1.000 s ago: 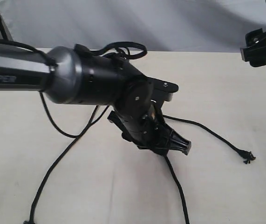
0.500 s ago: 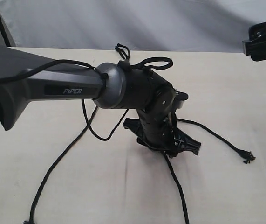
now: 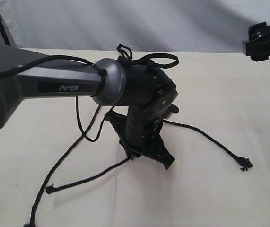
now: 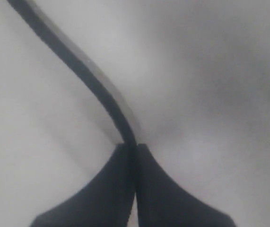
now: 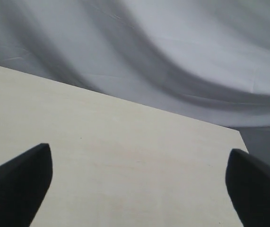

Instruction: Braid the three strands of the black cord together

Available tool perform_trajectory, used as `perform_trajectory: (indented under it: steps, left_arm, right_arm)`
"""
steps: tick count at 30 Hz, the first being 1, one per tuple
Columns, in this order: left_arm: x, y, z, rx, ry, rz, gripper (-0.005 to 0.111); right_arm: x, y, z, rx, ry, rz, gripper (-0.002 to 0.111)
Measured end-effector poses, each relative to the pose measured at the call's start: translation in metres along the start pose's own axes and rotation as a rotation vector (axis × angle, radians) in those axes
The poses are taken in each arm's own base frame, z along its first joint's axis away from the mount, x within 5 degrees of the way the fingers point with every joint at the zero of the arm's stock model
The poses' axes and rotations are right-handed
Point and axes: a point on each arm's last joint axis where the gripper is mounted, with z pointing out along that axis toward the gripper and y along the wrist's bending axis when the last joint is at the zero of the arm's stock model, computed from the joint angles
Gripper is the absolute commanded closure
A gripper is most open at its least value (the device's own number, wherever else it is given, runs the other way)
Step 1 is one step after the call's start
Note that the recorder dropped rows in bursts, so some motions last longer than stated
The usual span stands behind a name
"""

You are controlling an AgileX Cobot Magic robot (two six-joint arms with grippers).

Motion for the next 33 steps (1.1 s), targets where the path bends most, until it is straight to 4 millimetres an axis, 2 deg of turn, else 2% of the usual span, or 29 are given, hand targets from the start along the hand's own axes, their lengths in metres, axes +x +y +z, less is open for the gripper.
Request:
perform_trajectory:
  steps: [4, 8, 16, 20, 23, 28, 30, 33]
  left_arm:
    - [0.006, 0.016, -0.014, -0.106, -0.006, 0.032, 0.107]
    - [0.012, 0.048, -0.018, -0.180, 0.006, 0.006, 0.107]
    - [0.040, 0.128, 0.003, -0.211, 0.049, -0.147, 0.107]
    - [0.054, 0.153, 0.022, -0.182, -0.001, -0.179, 0.107]
    - [0.066, 0.159, 0.039, -0.155, -0.028, -0.172, 0.107]
    - [0.074, 0.159, 0.042, -0.138, -0.085, -0.143, 0.107]
    - [0.074, 0.153, 0.041, -0.116, -0.090, -0.140, 0.107]
    - [0.071, 0.132, 0.038, -0.033, -0.096, -0.097, 0.107]
  right_arm:
    - [0.000, 0.000, 0.000, -0.005, -0.002, 0.002, 0.016]
    - [0.000, 0.001, 0.000, -0.011, -0.005, 0.002, 0.016]
    - [-0.002, 0.006, 0.000, -0.066, -0.026, 0.003, 0.016]
    - [-0.003, 0.008, 0.000, -0.091, -0.036, 0.003, 0.016]
    - [-0.004, 0.009, -0.001, -0.098, -0.039, 0.004, 0.016]
    - [-0.004, 0.009, -0.001, -0.101, -0.038, 0.009, 0.016]
    - [-0.004, 0.010, -0.001, -0.105, -0.039, 0.011, 0.016]
    - [-0.004, 0.011, -0.001, -0.117, -0.041, 0.014, 0.016]
